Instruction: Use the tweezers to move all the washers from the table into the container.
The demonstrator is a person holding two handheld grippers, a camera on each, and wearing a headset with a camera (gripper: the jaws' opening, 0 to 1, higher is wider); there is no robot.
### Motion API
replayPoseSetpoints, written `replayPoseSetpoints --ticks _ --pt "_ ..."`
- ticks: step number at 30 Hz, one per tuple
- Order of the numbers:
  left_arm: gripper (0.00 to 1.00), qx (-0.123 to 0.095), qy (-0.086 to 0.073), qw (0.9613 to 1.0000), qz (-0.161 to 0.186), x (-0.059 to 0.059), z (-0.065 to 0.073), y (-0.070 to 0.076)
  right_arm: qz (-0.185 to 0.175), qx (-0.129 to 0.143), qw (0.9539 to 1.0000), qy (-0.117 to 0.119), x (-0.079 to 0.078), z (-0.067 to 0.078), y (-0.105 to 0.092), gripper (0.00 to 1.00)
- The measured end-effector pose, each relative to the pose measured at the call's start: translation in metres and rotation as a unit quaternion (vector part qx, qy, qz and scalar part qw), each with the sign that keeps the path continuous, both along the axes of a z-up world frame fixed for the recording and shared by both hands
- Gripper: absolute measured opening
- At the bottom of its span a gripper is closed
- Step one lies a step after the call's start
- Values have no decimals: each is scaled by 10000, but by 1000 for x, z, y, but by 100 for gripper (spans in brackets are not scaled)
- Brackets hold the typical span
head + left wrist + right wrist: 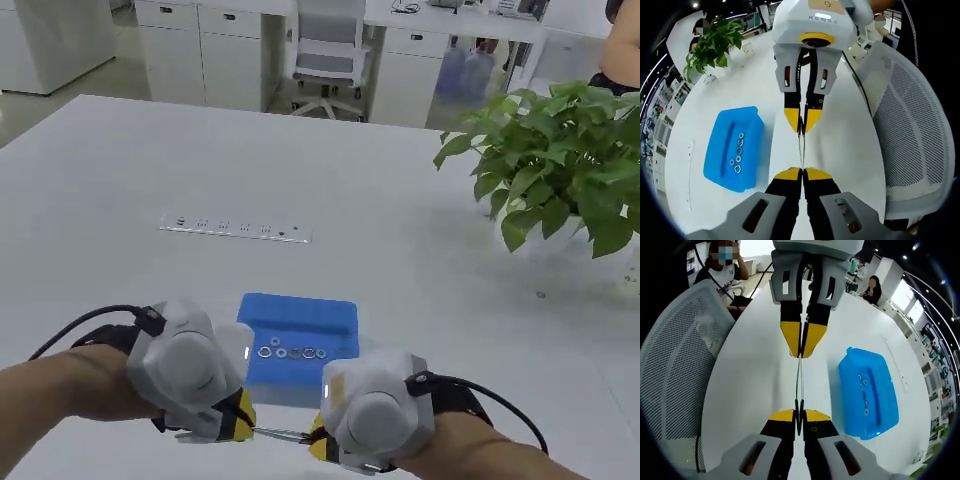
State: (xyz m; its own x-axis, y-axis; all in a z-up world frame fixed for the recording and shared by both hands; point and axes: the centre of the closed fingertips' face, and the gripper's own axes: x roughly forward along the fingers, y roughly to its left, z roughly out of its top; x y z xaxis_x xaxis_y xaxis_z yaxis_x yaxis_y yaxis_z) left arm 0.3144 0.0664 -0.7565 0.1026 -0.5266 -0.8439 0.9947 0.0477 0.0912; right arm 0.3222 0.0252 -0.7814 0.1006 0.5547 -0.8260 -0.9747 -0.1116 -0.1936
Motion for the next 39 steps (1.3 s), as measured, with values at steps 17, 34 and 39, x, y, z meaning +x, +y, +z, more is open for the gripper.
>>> replayPoseSetpoints --ticks 17,34,39 --pt "5 74 377 9992 91 -9 -31 7 85 -115 9991 407 -13 -25 4 7" --pt "6 133 689 9975 107 -10 -50 8 100 -198 9982 552 -14 -37 4 10" --pt "6 127 788 9968 106 -10 -53 8 58 -186 9977 645 -13 -37 4 11"
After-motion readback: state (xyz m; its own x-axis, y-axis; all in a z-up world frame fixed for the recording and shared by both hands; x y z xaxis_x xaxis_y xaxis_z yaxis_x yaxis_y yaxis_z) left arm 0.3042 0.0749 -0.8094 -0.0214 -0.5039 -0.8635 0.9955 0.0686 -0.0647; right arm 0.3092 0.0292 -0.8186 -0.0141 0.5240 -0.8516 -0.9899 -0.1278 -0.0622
